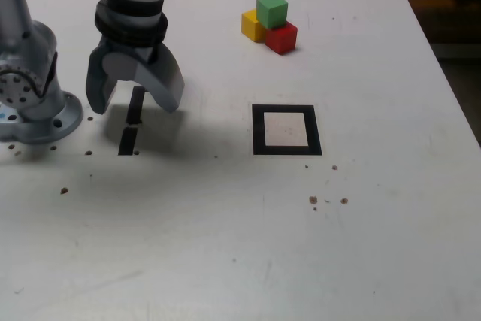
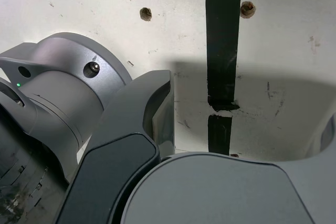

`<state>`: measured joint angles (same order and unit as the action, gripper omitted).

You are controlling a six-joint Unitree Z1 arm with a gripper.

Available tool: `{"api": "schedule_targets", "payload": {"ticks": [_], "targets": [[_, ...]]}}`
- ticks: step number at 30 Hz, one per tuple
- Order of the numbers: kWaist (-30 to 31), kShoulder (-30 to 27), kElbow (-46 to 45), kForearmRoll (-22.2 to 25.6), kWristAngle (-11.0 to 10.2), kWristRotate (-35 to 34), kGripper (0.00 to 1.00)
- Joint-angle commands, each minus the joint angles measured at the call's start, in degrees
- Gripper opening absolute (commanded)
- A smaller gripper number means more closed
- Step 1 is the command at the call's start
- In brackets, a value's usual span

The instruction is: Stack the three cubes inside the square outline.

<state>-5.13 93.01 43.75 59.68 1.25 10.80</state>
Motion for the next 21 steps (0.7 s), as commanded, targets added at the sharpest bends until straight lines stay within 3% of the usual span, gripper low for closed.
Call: {"api": "schedule_targets", "payload": {"ticks": [1, 6, 10, 13, 18, 21], "targets": [[-0.1, -0.3, -0.2, 0.0, 0.0, 0.1, 1.00], [-0.1, -0.3, -0.3, 0.3, -0.4, 0.1, 1.00], [-0.1, -0.6, 1.9, 3.3, -1.0, 0.1, 1.00], [-0.1, -0.8, 7.5, 8.7, -2.4, 0.1, 1.00], [-1.9, 0.6, 23.2, 20.8, -6.6, 1.6, 1.00], [-4.9, 2.5, 36.0, 28.1, -7.1, 3.7, 1.00]]}}
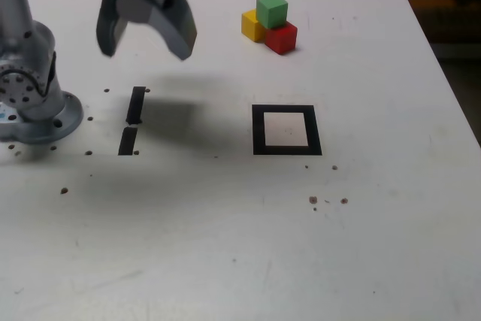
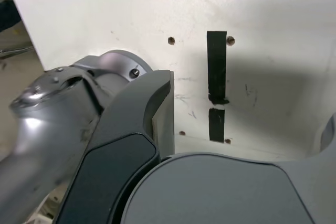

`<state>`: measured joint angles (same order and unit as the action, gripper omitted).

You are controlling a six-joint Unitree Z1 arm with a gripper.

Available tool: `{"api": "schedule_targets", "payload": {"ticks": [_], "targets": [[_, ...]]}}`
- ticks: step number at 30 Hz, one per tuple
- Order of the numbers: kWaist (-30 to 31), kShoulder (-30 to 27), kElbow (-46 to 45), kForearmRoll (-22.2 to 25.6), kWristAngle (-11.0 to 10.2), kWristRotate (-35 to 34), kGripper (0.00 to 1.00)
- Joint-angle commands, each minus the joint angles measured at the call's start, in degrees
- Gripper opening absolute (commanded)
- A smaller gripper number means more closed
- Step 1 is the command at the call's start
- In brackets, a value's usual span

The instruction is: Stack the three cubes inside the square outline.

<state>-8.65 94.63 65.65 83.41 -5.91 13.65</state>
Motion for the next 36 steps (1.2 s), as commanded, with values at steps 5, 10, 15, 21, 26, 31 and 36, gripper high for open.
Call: {"api": "schedule_targets", "payload": {"ticks": [5, 10, 15, 21, 26, 31, 36], "targets": [[-5.6, 4.9, 33.7, 9.4, 1.1, -0.8, 1.00], [-9.1, 11.7, 48.4, 10.3, 2.6, -6.6, 1.00], [-10.9, 16.6, 53.7, 10.3, 3.4, -11.3, 0.99], [-11.6, 17.2, 53.3, 10.3, 0.4, -15.6, 0.98], [-13.1, 18.4, 52.0, 10.2, 0.2, -16.6, 0.98], [-15.0, 20.4, 50.2, 10.0, 0.2, -16.9, 0.97], [-16.8, 22.2, 48.0, 9.5, 0.3, -17.0, 0.97]]}}
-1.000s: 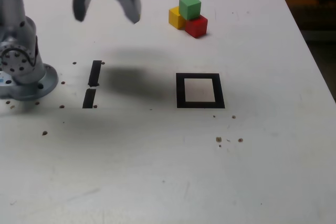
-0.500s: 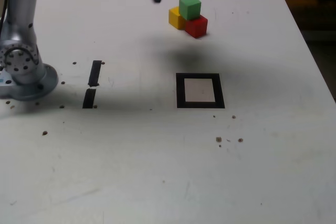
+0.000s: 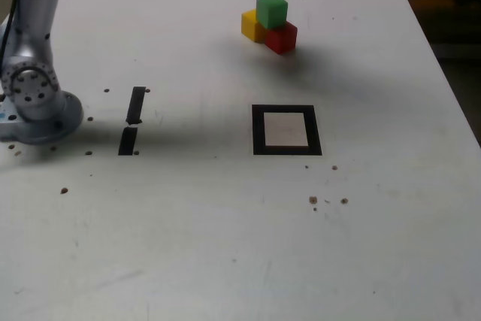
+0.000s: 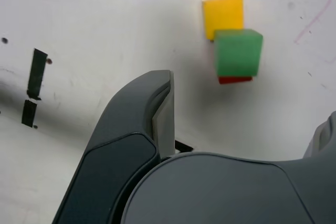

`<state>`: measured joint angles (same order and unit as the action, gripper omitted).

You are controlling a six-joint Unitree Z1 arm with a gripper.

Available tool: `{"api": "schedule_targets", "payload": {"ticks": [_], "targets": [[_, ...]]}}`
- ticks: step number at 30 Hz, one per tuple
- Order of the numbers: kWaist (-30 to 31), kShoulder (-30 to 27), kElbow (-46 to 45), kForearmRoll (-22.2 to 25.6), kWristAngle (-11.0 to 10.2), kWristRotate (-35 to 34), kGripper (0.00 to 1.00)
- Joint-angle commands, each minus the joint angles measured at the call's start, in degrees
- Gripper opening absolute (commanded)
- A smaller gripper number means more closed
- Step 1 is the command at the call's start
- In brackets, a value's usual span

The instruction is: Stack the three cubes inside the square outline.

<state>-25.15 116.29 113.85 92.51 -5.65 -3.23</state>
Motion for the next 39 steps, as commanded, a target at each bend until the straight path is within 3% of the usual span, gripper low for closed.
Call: {"api": "schedule_targets", "payload": {"ticks": [1, 19, 35, 39], "targets": [[-0.6, 0.8, -0.4, 0.3, 0.0, -0.1, 0.97], [-2.7, 9.4, 0.0, -1.2, -1.0, -1.8, 0.89], [-5.3, 13.2, -1.0, -4.9, 1.3, -2.0, 0.78], [-5.6, 13.4, -1.4, -5.5, 1.6, -2.1, 0.68]]}}
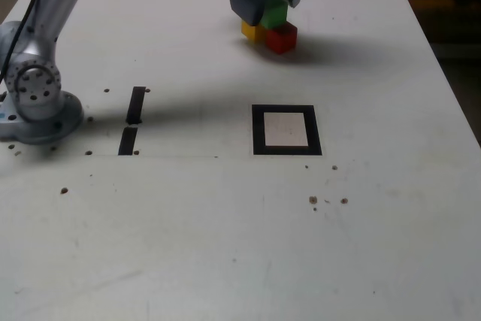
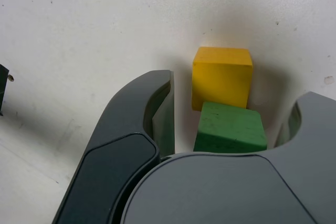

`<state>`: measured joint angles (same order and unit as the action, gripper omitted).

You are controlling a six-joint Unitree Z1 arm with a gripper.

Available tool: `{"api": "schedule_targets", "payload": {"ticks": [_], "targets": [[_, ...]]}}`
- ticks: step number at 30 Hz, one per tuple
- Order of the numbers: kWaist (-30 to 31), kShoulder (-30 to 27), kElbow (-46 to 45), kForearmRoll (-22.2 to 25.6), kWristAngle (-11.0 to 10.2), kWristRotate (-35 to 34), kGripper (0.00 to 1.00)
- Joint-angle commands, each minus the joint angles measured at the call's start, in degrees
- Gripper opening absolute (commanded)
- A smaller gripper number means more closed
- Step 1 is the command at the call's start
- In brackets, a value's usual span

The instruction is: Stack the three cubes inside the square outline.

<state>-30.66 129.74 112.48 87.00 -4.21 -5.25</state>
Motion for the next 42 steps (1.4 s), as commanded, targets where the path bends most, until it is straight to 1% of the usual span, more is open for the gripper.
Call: {"api": "schedule_targets", "payload": {"ticks": [1, 4, 7, 10, 13, 18, 20, 22, 25, 29, 32, 35, 38, 42], "targets": [[-0.1, -0.2, -0.1, 0.0, 0.4, -0.1, 0.63], [-0.1, -0.7, -0.3, 0.1, 0.8, -0.3, 0.48], [-0.1, -1.2, -0.6, 0.2, 1.2, -0.4, 0.36], [-0.1, -1.6, -0.6, 0.2, 1.4, -0.5, 0.28], [-0.1, -2.0, -0.1, 0.1, 1.3, -0.5, 0.23], [1.1, -3.8, 2.4, 1.2, 0.0, -0.5, 0.22], [2.8, -4.6, 4.2, 2.4, -0.4, -0.6, 0.22], [5.0, -4.9, 5.9, 3.4, -0.3, -0.7, 0.21], [8.7, -3.8, 7.3, 4.1, 1.6, -0.8, 0.21], [13.8, -0.2, 7.8, 4.0, 5.0, -1.1, 0.27], [16.9, 2.5, 8.2, 3.6, 6.2, -2.2, 0.30], [18.4, 4.5, 8.8, 2.6, 5.9, -3.2, 0.26], [18.7, 5.3, 9.4, 1.8, 4.9, -3.0, 0.22], [18.7, 6.6, 10.2, 1.5, 4.1, -1.8, 0.21]]}}
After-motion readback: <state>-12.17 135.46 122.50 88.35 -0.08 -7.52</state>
